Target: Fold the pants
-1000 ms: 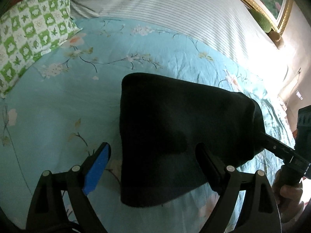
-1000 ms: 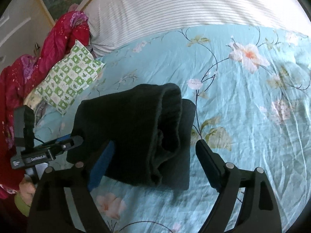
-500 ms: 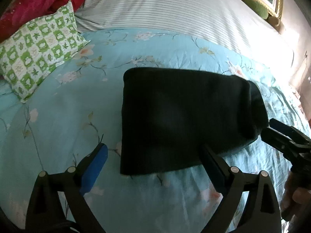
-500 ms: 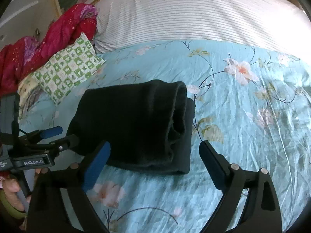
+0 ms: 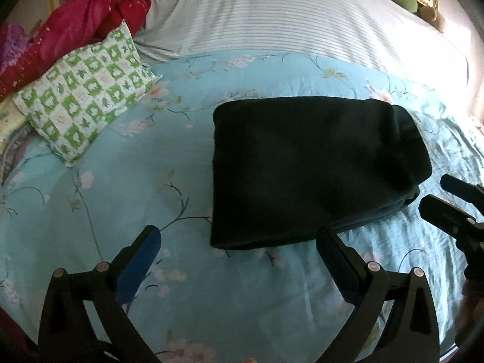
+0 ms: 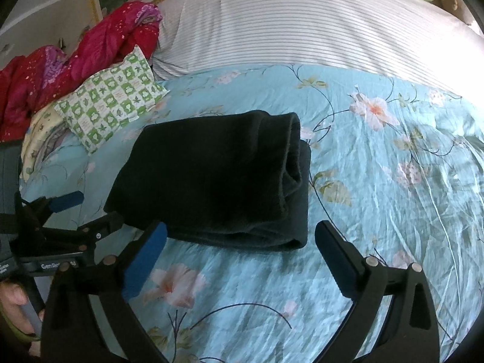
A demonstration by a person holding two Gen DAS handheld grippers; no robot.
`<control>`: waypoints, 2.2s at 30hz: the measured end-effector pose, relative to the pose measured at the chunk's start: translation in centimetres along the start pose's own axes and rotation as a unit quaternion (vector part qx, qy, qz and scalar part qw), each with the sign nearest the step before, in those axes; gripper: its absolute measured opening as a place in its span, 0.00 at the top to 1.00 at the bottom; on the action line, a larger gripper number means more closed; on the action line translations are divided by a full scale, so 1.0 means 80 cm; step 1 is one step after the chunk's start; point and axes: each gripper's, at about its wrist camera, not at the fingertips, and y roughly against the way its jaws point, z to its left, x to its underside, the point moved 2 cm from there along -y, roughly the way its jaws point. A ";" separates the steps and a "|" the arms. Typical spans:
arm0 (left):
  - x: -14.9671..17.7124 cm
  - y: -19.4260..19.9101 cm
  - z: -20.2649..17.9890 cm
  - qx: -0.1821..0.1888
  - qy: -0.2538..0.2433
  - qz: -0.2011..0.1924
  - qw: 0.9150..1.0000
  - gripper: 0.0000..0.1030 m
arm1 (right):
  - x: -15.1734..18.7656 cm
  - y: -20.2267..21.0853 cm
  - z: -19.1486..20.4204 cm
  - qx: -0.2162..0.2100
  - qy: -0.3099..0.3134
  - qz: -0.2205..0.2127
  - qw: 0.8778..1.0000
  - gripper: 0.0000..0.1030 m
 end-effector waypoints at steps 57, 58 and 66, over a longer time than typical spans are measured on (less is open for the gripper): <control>0.017 -0.012 0.001 0.019 0.007 -0.014 1.000 0.00 | 0.014 -0.021 0.016 0.011 0.033 -0.005 0.999 0.00; 0.017 -0.012 0.001 0.019 0.007 -0.013 1.000 0.00 | 0.014 -0.021 0.016 0.011 0.033 -0.005 0.999 0.00; 0.014 -0.014 0.001 0.021 0.005 -0.011 1.000 0.00 | 0.014 -0.022 0.017 0.013 0.033 -0.005 0.999 0.00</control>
